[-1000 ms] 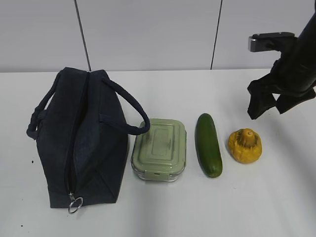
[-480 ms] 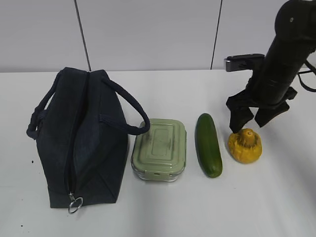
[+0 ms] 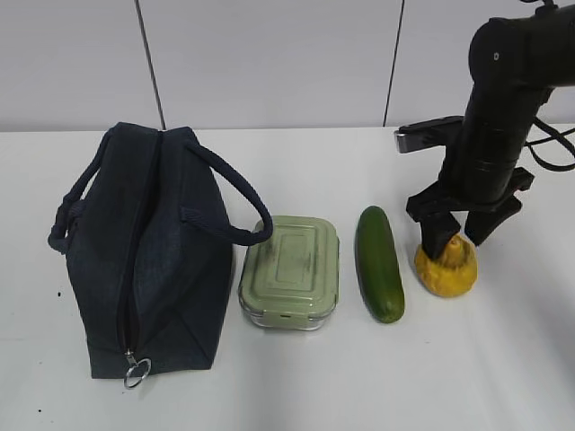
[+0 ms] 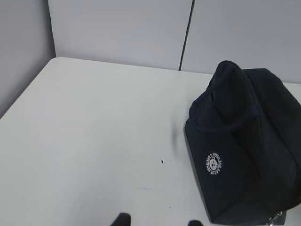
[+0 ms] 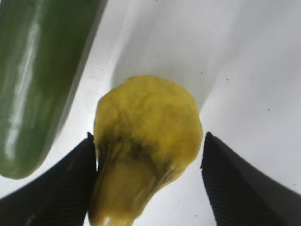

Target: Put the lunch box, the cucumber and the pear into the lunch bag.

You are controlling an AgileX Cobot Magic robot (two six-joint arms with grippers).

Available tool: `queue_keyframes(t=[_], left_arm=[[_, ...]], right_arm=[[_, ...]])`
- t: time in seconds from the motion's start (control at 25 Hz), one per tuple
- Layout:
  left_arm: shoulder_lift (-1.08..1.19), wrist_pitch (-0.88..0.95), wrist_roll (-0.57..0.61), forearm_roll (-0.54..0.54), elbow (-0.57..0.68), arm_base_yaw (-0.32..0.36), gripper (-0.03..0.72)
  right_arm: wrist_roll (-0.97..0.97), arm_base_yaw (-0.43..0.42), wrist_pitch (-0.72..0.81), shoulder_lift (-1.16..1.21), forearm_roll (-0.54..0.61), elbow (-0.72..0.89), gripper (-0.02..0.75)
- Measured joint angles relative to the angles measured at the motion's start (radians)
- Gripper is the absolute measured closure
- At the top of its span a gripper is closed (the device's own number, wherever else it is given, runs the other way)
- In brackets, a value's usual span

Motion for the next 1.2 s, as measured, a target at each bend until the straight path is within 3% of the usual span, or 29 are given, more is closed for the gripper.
queue_keyframes(t=[0.16,0.56,0.8,1.08,1.2], left_arm=[[0.000,0.000,0.000,0.000,0.000,0.000,0.452],[0.000,0.000,0.000,0.000,0.000,0.000,0.452],[0.001,0.000,0.000,-0.018,0.000,0.000,0.452],[0.116,-0.040,0.002,-0.119,0.000,0.000,0.450],[0.197,-0.127,0.073,-0.211,-0.008,0.000,0.449]], right_arm=[[0.000,0.000,0.000,0.000,-0.007,-0.001,0.244],[0.002,0.000,0.023,-0.002,-0.002,-0.006,0.482],[-0.003,0.000,0.032,-0.002,0.022,-0.007,0.498],[-0.010,0.001,0.097,0.000,0.040,-0.087,0.503],[-0.010,0.001,0.108,0.000,0.040,-0.148,0.503]])
